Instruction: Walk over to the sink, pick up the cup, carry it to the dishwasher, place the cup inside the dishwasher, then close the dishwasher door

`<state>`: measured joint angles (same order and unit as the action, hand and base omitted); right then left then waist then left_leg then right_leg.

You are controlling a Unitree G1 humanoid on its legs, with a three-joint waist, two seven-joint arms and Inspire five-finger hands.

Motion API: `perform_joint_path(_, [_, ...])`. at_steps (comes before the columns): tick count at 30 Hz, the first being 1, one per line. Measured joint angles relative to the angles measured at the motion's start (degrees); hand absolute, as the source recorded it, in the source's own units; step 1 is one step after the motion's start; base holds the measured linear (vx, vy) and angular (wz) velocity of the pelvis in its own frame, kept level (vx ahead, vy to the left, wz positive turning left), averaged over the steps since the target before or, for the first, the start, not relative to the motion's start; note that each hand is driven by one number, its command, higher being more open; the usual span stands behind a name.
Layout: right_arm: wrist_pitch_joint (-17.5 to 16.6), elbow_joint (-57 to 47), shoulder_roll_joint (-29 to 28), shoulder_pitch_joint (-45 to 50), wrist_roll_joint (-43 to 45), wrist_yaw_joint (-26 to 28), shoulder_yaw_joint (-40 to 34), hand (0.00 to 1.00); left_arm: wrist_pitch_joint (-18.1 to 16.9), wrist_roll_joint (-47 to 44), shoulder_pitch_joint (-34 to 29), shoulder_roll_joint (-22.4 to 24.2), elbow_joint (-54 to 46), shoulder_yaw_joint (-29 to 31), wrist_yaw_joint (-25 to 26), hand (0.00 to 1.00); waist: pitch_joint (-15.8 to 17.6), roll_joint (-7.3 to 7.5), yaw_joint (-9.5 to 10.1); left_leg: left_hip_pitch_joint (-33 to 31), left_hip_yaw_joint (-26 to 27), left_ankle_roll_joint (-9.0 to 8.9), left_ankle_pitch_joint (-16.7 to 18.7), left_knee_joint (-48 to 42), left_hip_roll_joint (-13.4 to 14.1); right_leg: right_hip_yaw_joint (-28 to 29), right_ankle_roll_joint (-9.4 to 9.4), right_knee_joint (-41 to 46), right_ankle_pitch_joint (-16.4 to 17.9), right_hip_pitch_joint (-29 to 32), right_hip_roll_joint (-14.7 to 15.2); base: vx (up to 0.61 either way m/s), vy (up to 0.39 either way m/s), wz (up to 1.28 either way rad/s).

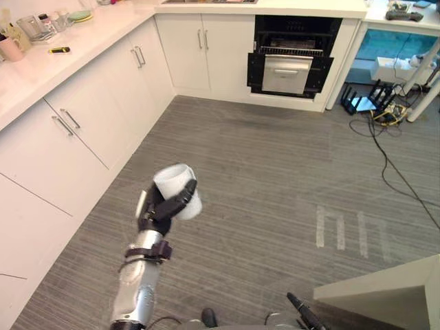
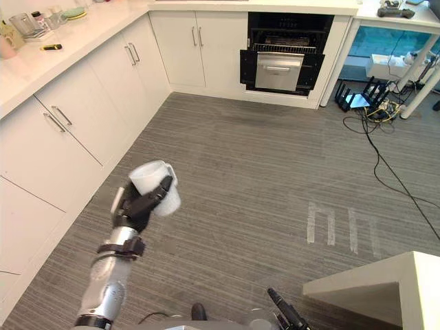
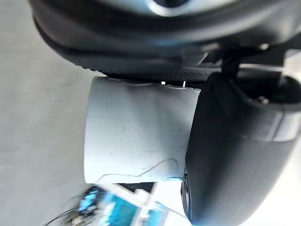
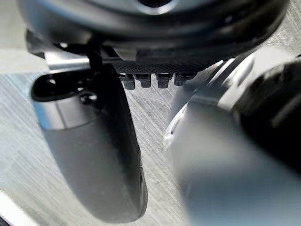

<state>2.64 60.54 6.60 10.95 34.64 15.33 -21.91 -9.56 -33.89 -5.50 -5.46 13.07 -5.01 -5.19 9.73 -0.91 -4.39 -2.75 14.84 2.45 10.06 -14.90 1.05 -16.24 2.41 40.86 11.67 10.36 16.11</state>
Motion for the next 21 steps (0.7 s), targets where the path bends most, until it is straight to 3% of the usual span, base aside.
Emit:
perform_joint_path(1, [-0.33,-0.08,0.02,0.39,-0.03,-1.31,0.02,1.00,1.92,0.01,0.06,0.00,2.62,-2.38,1.40,0.00,0.30,0.46,-1.00,0.71,-1.19,0.58,1.26,-1.51,-0.47,1.13,3.76,7.23,-3.11,2.35,1.36,-0.01,0.106,0.39])
perform_joint_path(2, [-0.94,-0.28,-0.08,0.63,0.07,-2.17,0.02,1.00,2.53,0.02,-0.05,0.00,4.42,-3.59,1.83,0.00,0.74,0.43,-1.64,1.46,-2.38,0.83,1.38,-1.23,-0.57,2.64,4.16,12.46,-8.26,5.55,1.68,0.06,0.126,0.38])
perform_joint_path(3, [-1.64,-0.37,-0.31,0.08,0.06,-2.25,0.08,1.00,2.47,0.04,-0.01,-0.02,5.45,-3.73,2.17,0.00,1.41,-0.22,-1.88,2.01,-2.85,1.05,1.48,-1.21,0.39,3.74,-0.30,10.25,-2.96,6.65,-0.51,0.08,0.077,0.19])
perform_joint_path(5, [-1.67,-0.43,-0.83,-0.65,-0.13,-2.56,0.50,1.00,2.08,0.14,0.32,-0.51,5.53,-3.88,3.09,0.00,1.80,-0.43,-1.56,1.48,-3.34,1.13,1.42,-0.64,1.27,4.21,-2.72,-1.46,-1.12,6.64,-4.15,0.06,0.034,0.07])
perform_joint_path(6, [-1.66,-0.32,-1.03,-0.67,-0.59,-3.04,0.56,1.00,1.49,0.18,0.87,-0.81,5.58,-4.02,3.89,0.00,1.80,-0.20,-1.14,1.42,-3.45,1.28,1.28,0.17,1.32,4.63,-4.13,-9.99,-1.99,6.38,-6.04,0.11,-0.021,0.16])
perform_joint_path(7, [-1.69,-0.34,-1.02,-0.48,-1.33,-3.60,1.35,1.00,0.70,0.16,2.05,-1.30,5.64,-3.90,5.18,0.00,2.30,0.29,-1.19,1.69,-4.07,1.24,1.30,0.50,1.19,4.72,-5.71,-22.84,-5.28,4.86,-7.57,0.11,-0.047,0.20])
perform_joint_path(8, [-1.65,-0.28,-1.20,-0.13,-1.92,-4.01,1.40,1.00,0.34,0.13,2.80,-1.38,5.86,-3.80,5.78,0.00,2.35,0.49,-1.20,1.81,-4.44,1.15,1.40,0.64,0.81,4.76,-6.28,-28.75,-7.58,4.34,-7.76,0.22,-0.114,0.38])
perform_joint_path(9, [-1.12,-0.22,-1.77,0.61,-2.40,-5.17,0.69,1.00,-0.11,-0.33,4.23,-1.40,6.18,-2.91,6.74,0.00,2.55,0.62,-1.31,2.66,-5.54,0.44,2.47,0.59,0.24,4.67,-7.42,-35.82,-14.00,3.11,-7.51,0.21,-0.125,0.35])
perform_joint_path(11, [-0.42,-0.42,-2.56,1.27,-2.97,-6.38,-0.99,1.00,-1.15,-1.20,4.56,-1.33,6.30,-1.75,6.94,0.00,2.83,0.25,-1.45,4.89,-6.26,-1.29,4.39,0.49,1.09,4.67,-6.43,-33.44,-16.84,1.24,-8.17,0.28,-0.177,0.28])
perform_joint_path(13, [-0.31,-2.79,-3.82,3.10,-3.51,-6.91,-2.51,1.00,-2.10,-1.66,4.81,-1.62,5.97,-1.49,6.57,0.00,2.61,0.44,-1.11,7.21,-7.47,-2.30,6.13,0.28,2.01,5.30,-3.54,-24.14,-13.19,2.95,-8.39,0.30,-0.194,0.33])
perform_joint_path(14, [-0.38,-4.27,-3.98,4.76,-3.58,-7.08,-2.50,1.00,-2.34,-1.61,4.74,-1.27,5.74,-1.81,6.33,0.00,1.41,-0.11,-1.15,7.79,-8.84,-2.97,7.37,0.19,3.02,3.93,-3.52,-19.38,-8.86,3.96,-8.37,0.29,-0.179,0.47])
perform_joint_path(15, [-0.39,-4.77,-4.03,5.55,-3.57,-7.06,-2.50,1.00,-2.42,-1.33,4.74,-1.09,5.67,-2.11,6.32,0.00,0.60,-0.29,-1.30,7.96,-9.52,-3.07,7.71,0.58,3.60,2.87,-3.55,-18.04,-7.14,4.14,-8.42,0.41,-0.214,0.55])
perform_joint_path(16, [-0.56,-5.11,-4.16,6.50,-3.54,-6.73,-2.62,1.00,-2.69,0.33,4.77,-0.81,5.21,-2.65,6.42,0.00,-0.62,-0.69,-1.16,7.96,-9.13,-3.12,8.21,-1.80,4.43,1.35,-2.44,-16.58,-4.04,4.03,-8.72,0.55,-0.208,0.58])
perform_joint_path(17, [-0.94,-5.26,-4.32,6.73,-3.59,-6.50,-2.81,1.00,-2.88,2.41,4.89,-0.17,4.16,-2.85,6.86,0.00,-0.63,-0.42,-1.33,3.44,-5.49,-3.98,8.77,-15.23,6.39,0.24,-2.10,-13.71,-0.72,3.45,-8.22,0.46,-0.163,0.52])
perform_joint_path(18, [-1.48,-5.44,-4.29,7.16,-3.94,-6.35,-2.90,1.00,-2.88,3.65,4.74,0.39,3.61,-3.00,7.51,0.00,-0.61,-0.46,-1.30,1.63,-4.26,-4.77,7.81,-20.71,7.82,-0.29,-1.87,-12.23,0.60,2.64,-8.06,0.47,-0.159,0.43])
perform_joint_path(19, [-2.86,-5.42,-4.26,7.88,-5.10,-5.78,-2.85,1.00,-2.92,6.02,3.69,1.42,1.51,-3.20,8.85,0.00,-0.62,-0.73,-1.19,-1.14,-4.26,-6.62,4.71,-30.44,10.27,-1.36,-2.33,-10.35,3.69,0.17,-8.49,0.48,-0.177,0.27])
perform_joint_path(21, [-5.49,-5.16,-3.94,8.32,-5.37,-4.41,-2.36,1.00,-2.95,9.18,2.51,1.65,-1.98,-3.12,10.10,0.00,-1.17,-2.00,-0.77,-5.03,-4.91,-5.87,-4.54,-41.89,14.15,-1.70,-1.53,-11.27,6.93,-4.18,-10.05,0.58,-0.161,0.04])
